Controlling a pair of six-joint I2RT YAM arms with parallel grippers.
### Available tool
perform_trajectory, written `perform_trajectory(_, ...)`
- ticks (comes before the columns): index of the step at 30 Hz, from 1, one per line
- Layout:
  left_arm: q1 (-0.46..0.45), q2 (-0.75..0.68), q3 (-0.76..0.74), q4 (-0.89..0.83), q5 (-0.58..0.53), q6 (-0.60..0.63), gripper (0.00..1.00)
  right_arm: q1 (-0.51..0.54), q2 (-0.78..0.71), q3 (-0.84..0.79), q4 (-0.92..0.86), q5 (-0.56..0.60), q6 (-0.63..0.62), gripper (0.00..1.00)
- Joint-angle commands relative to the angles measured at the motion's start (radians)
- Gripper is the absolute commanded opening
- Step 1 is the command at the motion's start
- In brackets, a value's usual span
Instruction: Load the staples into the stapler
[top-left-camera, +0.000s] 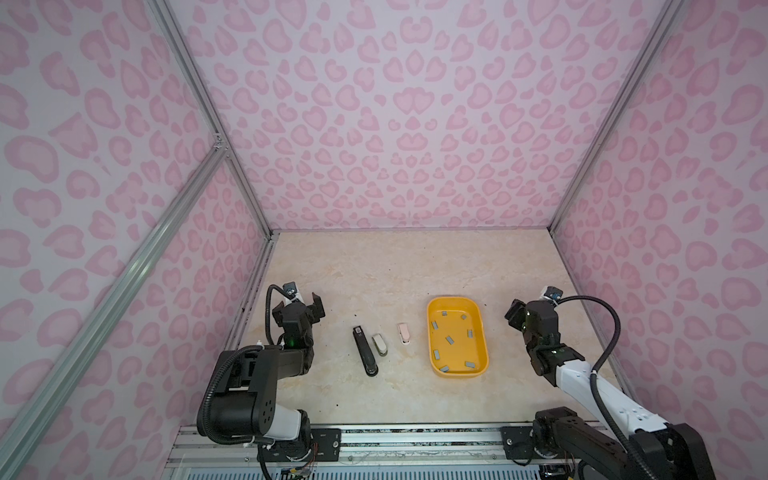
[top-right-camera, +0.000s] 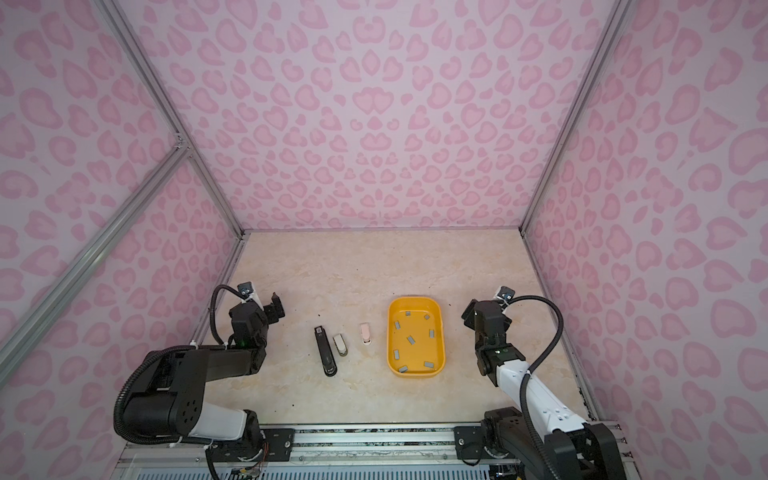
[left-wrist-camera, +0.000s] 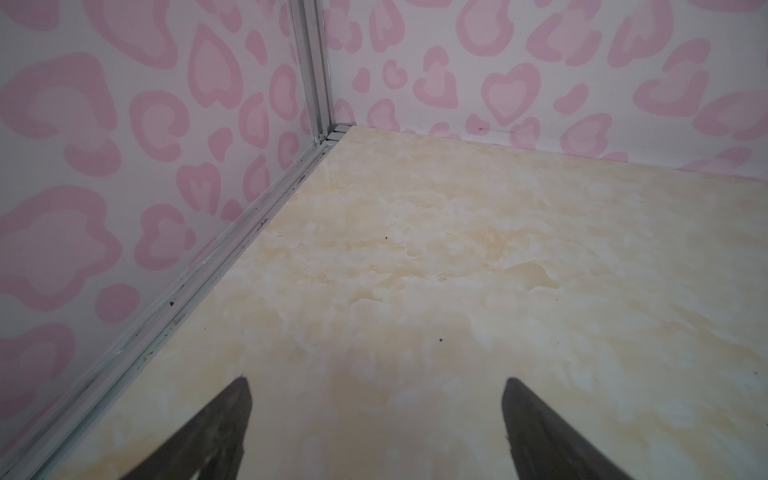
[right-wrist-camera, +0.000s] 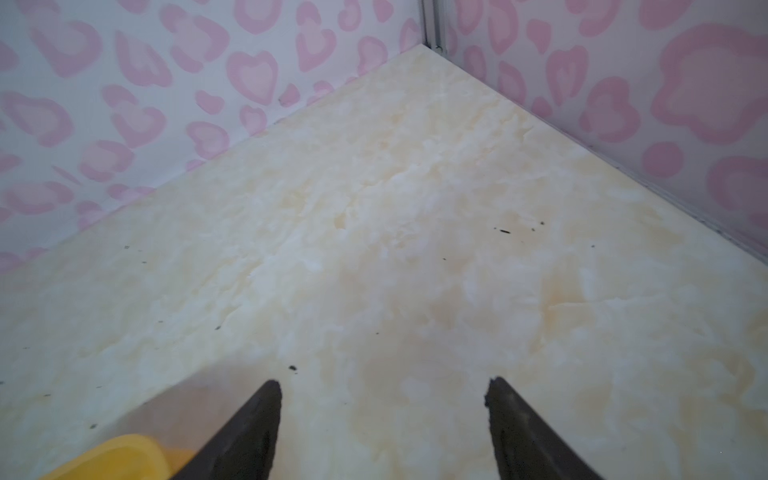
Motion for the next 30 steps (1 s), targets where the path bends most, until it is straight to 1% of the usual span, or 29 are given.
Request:
perform_trajectory(1, 0.002, 0.007, 0.01, 0.064, 0.14, 0.033, 0.95, -0.03, 0.058, 0.041, 0.143, 0.118, -0.152, 0.84)
perform_trajectory(3, 0.001, 0.008, 0.011, 0.062, 0.141, 0.034, 0.95, -0.032, 0.129, 0.057, 0.176, 0.167, -0.214, 0.84)
perform_trajectory(4, 0.001, 0.009, 0.011, 0.064, 0.142, 0.034, 0.95, -0.032, 0.174, 0.055, 0.205, 0.182, -0.219, 0.84)
perform_trajectory(6, 0.002, 0.009, 0.01, 0.066, 0.14, 0.033, 0.95, -0.03, 0.269, 0.025, 0.334, 0.191, -0.265, 0.84)
perform_trajectory(7, 0.002, 0.006, 0.01, 0.062, 0.143, 0.033, 0.95, -0.021, 0.316, 0.006, 0.451, 0.214, -0.301, 0.82)
perform_trajectory(8, 0.003, 0.009, 0.01, 0.065, 0.142, 0.034, 0.95, 0.002, 0.325, 0.017, 0.459, 0.226, -0.329, 0.82)
perform_trajectory(9, 0.003, 0.006, 0.01, 0.064, 0.142, 0.034, 0.95, 0.027, 0.327, 0.022, 0.482, 0.199, -0.38, 0.82)
perform_trajectory(10, 0.003, 0.008, 0.01, 0.064, 0.142, 0.033, 0.95, 0.046, 0.351, -0.014, 0.618, 0.148, -0.483, 0.82)
perform_trajectory(11, 0.003, 0.006, 0.009, 0.065, 0.143, 0.034, 0.95, 0.065, 0.378, -0.03, 0.7, 0.183, -0.527, 0.82)
perform_trajectory(12, 0.003, 0.006, 0.01, 0.063, 0.143, 0.034, 0.95, 0.075, 0.396, -0.029, 0.725, 0.229, -0.54, 0.84)
perform_trajectory(13, 0.003, 0.006, 0.01, 0.065, 0.142, 0.033, 0.95, 0.055, 0.428, -0.038, 0.765, 0.196, -0.533, 0.86)
perform_trajectory(14, 0.003, 0.007, 0.01, 0.064, 0.143, 0.033, 0.95, 0.01, 0.472, -0.065, 0.873, 0.099, -0.523, 0.86)
perform_trajectory(15, 0.003, 0.007, 0.01, 0.065, 0.143, 0.033, 0.95, -0.029, 0.486, -0.069, 0.887, 0.05, -0.492, 0.86)
perform_trajectory(16, 0.003, 0.007, 0.009, 0.065, 0.142, 0.035, 0.95, -0.081, 0.488, -0.051, 0.813, -0.022, -0.439, 0.86)
perform_trajectory(17, 0.003, 0.006, 0.009, 0.065, 0.143, 0.033, 0.95, -0.1, 0.479, -0.061, 0.816, -0.077, -0.438, 0.89)
perform_trajectory(19, 0.003, 0.006, 0.009, 0.065, 0.142, 0.035, 0.95, -0.097, 0.477, -0.062, 0.818, -0.072, -0.442, 0.89)
perform_trajectory(20, 0.003, 0.006, 0.008, 0.065, 0.143, 0.035, 0.95, -0.096, 0.478, -0.063, 0.822, -0.07, -0.443, 0.97)
perform_trajectory(21, 0.003, 0.007, 0.008, 0.065, 0.142, 0.035, 0.95, -0.094, 0.475, -0.063, 0.817, -0.068, -0.443, 0.97)
perform_trajectory(23, 0.003, 0.006, 0.008, 0.065, 0.143, 0.035, 0.95, -0.09, 0.477, -0.063, 0.823, -0.085, -0.46, 0.97)
perform_trajectory(25, 0.003, 0.007, 0.007, 0.065, 0.143, 0.035, 0.95, -0.075, 0.48, -0.061, 0.824, -0.052, -0.465, 0.97)
perform_trajectory(30, 0.003, 0.006, 0.008, 0.065, 0.143, 0.035, 0.95, -0.069, 0.481, -0.063, 0.83, -0.044, -0.471, 0.97)
